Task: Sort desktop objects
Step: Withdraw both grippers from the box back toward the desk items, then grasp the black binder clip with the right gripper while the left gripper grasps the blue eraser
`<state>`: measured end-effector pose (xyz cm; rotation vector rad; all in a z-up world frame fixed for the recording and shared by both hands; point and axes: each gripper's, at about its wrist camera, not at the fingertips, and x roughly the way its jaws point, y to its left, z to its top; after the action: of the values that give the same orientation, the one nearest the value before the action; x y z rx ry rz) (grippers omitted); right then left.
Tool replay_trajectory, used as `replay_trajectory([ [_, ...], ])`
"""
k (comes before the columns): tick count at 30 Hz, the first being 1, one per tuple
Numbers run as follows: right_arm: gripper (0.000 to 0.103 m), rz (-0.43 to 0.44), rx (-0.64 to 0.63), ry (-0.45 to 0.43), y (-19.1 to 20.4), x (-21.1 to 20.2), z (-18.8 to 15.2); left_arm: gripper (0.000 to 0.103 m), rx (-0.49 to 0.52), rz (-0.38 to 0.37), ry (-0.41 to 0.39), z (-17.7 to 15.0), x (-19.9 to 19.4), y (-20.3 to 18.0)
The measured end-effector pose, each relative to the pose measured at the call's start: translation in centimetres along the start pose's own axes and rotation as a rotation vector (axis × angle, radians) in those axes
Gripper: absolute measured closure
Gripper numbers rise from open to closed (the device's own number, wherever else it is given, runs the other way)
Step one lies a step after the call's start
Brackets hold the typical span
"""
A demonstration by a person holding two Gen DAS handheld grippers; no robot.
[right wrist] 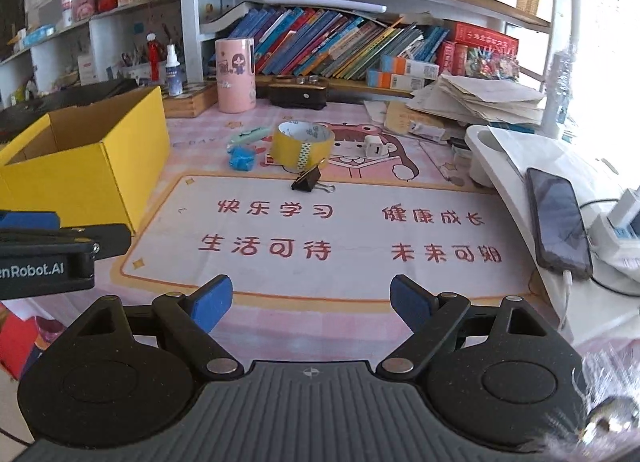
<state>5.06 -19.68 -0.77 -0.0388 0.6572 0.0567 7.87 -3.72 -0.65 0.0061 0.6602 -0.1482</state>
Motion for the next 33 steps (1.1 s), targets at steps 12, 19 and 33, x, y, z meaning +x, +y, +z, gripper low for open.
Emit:
replay_trajectory([
  [12, 0.017, 0.122, -0.075, 0.048, -4.6, 6.3, 4.1, 0.026, -0.080, 0.070, 0.006, 4.1, 5.4, -3.3],
  [19, 0.017, 0.208, -0.119, 0.096, -7.0, 9.9, 5.4, 0.027, -0.113, 0.135, 0.023, 5.8, 8.2, -5.5],
  [33, 0.017, 0.325, -0.191, 0.120, -8.2, 16.1, 7.8, 0.029, -0.176, 0.233, 0.012, 9.7, 11.5, -6.2],
])
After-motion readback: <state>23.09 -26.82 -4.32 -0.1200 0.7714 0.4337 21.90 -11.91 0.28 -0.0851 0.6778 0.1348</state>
